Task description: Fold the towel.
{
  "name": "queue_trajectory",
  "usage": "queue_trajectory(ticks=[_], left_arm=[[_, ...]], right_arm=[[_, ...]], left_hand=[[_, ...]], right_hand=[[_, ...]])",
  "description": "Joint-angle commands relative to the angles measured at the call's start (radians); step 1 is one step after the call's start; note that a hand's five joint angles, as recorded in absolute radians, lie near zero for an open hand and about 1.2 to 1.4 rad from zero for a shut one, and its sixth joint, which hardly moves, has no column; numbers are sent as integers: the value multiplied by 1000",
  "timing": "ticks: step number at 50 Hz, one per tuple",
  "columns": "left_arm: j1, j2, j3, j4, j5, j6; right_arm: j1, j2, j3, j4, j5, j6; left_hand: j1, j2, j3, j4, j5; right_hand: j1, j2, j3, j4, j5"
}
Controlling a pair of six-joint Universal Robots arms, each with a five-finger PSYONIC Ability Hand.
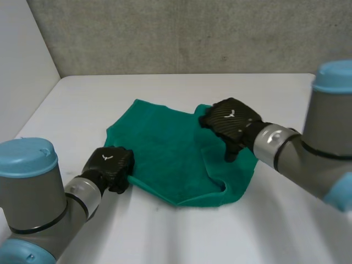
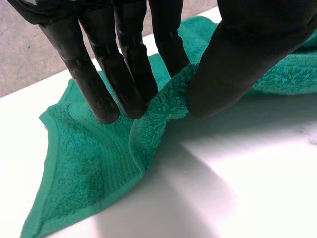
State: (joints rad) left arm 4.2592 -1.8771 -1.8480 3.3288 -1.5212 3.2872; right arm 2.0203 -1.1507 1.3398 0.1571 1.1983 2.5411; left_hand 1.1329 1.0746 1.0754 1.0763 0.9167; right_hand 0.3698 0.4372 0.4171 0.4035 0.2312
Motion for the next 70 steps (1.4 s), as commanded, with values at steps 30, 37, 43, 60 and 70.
queue_trajectory(ticks=[30, 37, 43, 60, 70], left_arm=[[-13, -5, -16, -3, 0, 0], [-12, -14, -14, -2, -4, 0], [-10, -48, -4, 11, 1, 6], [158, -2, 26, -8, 33, 3], [215, -33, 30, -61, 145, -1]], right_arm=[[6, 519, -499, 130, 81, -191], [-9, 361, -387, 107, 113, -7], [-83, 189, -207, 32, 116, 119], [-365, -23, 240, -186, 129, 337], [-405, -20, 289, -212, 127, 344]], left_hand=[[90, 149, 148, 147, 132], [18, 76, 75, 74, 59], [-458, -400, -401, -402, -417], [-875, -817, -818, -819, -834], [-790, -732, -733, -734, -749]], right_hand=[[1026, 959, 979, 993, 991], [1026, 959, 979, 993, 991], [1026, 959, 979, 993, 991], [1026, 959, 979, 993, 991], [1026, 959, 979, 993, 991]])
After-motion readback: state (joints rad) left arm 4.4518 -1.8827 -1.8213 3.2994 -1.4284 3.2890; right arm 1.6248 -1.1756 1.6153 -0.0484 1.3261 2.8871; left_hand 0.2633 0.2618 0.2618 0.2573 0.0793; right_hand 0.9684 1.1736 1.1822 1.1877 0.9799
